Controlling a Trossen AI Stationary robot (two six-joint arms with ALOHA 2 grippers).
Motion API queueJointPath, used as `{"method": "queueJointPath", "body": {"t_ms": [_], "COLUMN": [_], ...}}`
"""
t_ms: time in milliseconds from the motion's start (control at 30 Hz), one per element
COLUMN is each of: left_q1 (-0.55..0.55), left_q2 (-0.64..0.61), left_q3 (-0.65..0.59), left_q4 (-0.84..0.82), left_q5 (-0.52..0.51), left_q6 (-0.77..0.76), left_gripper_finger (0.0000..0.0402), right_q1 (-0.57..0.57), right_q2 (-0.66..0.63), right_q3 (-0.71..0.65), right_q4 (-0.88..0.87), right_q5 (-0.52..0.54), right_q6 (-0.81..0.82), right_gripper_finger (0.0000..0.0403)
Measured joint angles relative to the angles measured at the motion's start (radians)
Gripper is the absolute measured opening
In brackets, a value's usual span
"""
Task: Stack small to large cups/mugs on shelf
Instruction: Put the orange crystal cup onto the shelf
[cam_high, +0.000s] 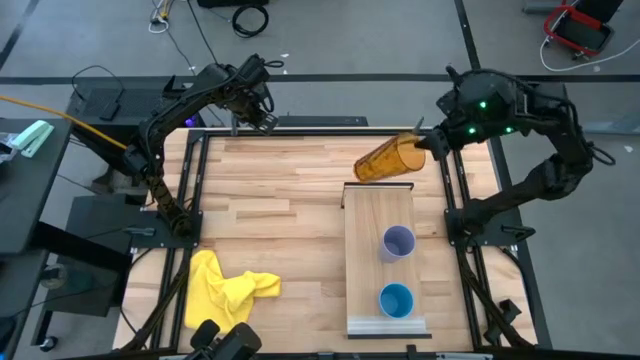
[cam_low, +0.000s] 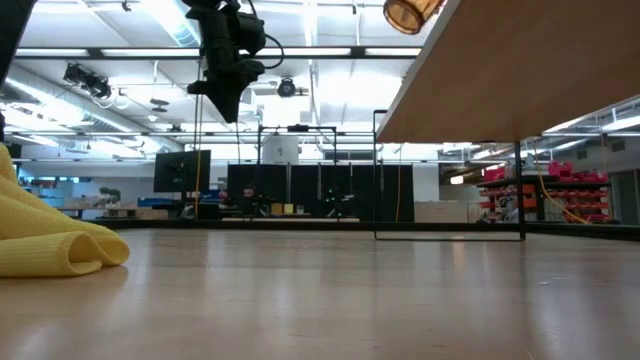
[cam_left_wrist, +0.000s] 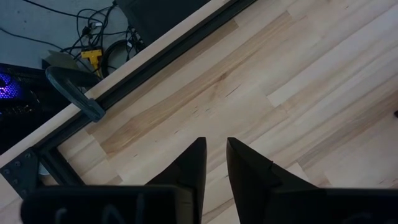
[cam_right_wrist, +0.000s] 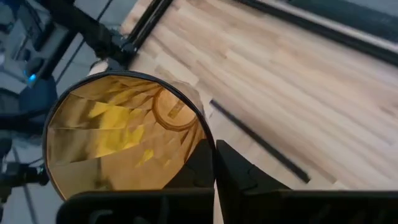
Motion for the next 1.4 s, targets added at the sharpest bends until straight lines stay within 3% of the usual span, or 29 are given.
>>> {"method": "queueJointPath", "body": {"t_ms": [400,1400], "left_q1": [0.000,0.000], "left_q2": [0.000,0.000], "left_q3": [0.000,0.000], "left_q4": [0.000,0.000], "left_q5": [0.000,0.003], "left_q6": [0.001,0.001], "left_gripper_finger": [0.0072,0.0073], "right_q1": [0.135,0.177], "right_q2": [-0.072,-0.127], "right_q3": [-0.286,-0.490], "right_q4": [-0.004,0.002], "right_q5": [0.054,0.065], "right_q6": [0.117,0.177], "right_gripper_finger": [0.0002,0.0002]}}
